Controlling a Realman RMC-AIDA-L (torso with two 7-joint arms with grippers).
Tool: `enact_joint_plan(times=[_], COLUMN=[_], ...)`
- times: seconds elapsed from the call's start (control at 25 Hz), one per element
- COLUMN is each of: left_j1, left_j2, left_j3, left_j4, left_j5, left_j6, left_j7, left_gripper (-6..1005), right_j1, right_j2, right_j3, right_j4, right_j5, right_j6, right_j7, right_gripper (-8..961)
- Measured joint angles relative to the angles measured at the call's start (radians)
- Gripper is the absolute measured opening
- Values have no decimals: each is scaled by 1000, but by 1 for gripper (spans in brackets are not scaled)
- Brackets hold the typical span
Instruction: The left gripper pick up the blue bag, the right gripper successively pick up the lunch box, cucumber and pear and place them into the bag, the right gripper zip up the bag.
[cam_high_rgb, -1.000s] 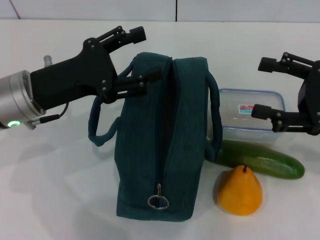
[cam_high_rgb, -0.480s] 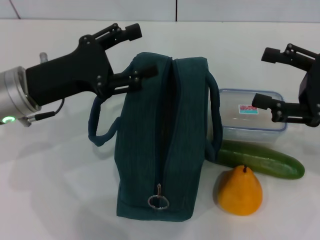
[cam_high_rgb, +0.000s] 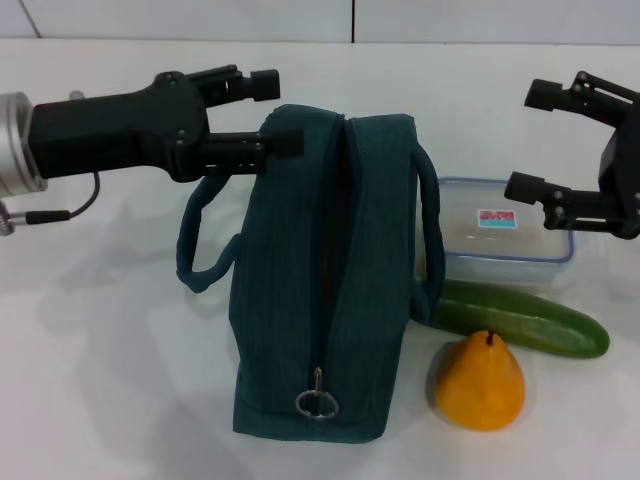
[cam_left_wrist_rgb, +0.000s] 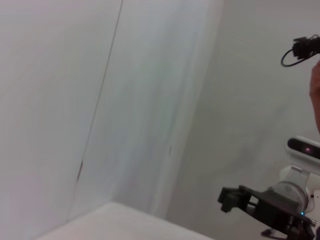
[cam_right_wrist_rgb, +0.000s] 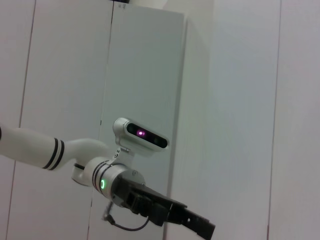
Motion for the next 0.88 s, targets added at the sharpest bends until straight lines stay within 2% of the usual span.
enact_joint_plan(times=[0.2, 0.44, 0.88], left_j1=[0, 0, 18], left_j2=[-6, -25, -29], left_j3=[0, 0, -39], left_j4=[8, 9, 23], left_j5=[62, 151, 160], left_j6=[-46, -114, -123], left_j7=[-91, -139, -136], left_gripper=[883, 883, 882], right_j1=[1, 2, 0], right_j2=[4, 6, 18], right_j3=[-5, -9, -11], right_j4=[0, -1, -1], right_j5=[-3, -3, -6], right_j6=[5, 5, 0], right_j7=[-3, -1, 4], right_gripper=[857, 857, 857])
